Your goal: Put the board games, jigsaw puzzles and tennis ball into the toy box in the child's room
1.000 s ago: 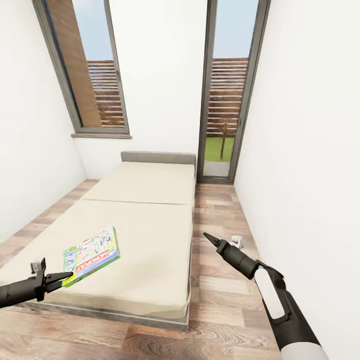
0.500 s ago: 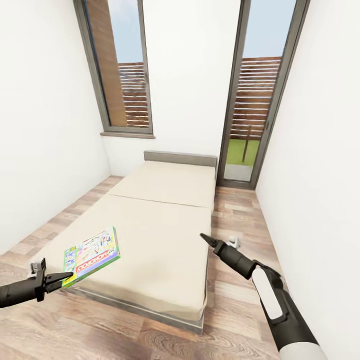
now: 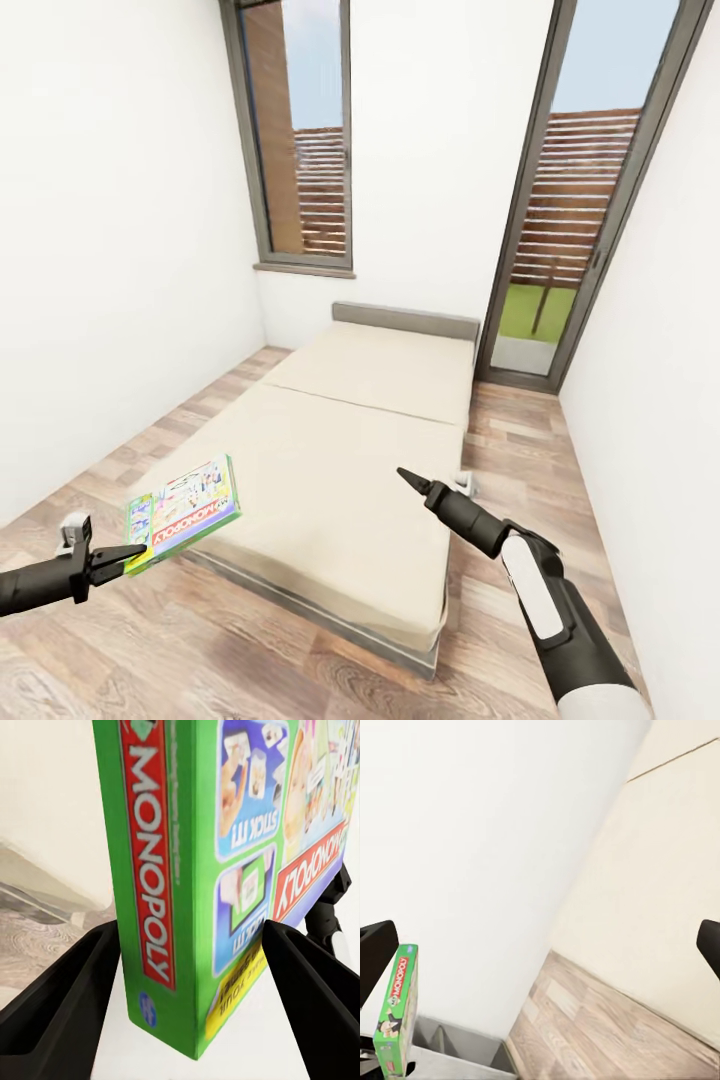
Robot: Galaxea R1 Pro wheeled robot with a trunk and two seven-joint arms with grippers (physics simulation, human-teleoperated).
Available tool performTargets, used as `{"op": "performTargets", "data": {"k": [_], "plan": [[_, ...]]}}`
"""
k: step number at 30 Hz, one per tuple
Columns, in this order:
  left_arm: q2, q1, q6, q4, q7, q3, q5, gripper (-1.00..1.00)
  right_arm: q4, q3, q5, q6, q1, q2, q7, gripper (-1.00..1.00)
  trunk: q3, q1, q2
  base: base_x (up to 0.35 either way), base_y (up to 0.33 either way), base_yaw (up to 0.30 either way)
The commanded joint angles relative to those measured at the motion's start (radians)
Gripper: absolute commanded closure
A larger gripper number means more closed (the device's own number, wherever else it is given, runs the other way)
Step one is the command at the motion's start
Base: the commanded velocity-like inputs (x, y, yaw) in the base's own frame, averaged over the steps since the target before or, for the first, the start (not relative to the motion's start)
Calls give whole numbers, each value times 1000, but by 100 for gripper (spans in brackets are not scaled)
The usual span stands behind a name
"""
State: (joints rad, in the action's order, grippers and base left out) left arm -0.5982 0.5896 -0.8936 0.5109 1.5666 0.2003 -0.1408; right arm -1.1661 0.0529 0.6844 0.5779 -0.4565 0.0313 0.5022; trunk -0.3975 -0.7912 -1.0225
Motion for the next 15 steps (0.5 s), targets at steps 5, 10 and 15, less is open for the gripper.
{"op": "performTargets", "data": {"k": [5, 10, 15], "plan": [[0, 1, -10, 0, 4, 1, 0, 100, -3, -22, 4, 7, 0, 1, 0, -100, 15, 19, 35, 0, 0, 288], [0, 1, -10, 0, 4, 1, 0, 100, -10, -27, 4, 7, -1, 1, 0, -100, 30, 38, 70, 0, 0, 288], [1, 1, -9, 0, 4, 1, 0, 100, -14, -28, 4, 7, -1, 1, 1, -100, 46, 58, 105, 0, 0, 288]]}}
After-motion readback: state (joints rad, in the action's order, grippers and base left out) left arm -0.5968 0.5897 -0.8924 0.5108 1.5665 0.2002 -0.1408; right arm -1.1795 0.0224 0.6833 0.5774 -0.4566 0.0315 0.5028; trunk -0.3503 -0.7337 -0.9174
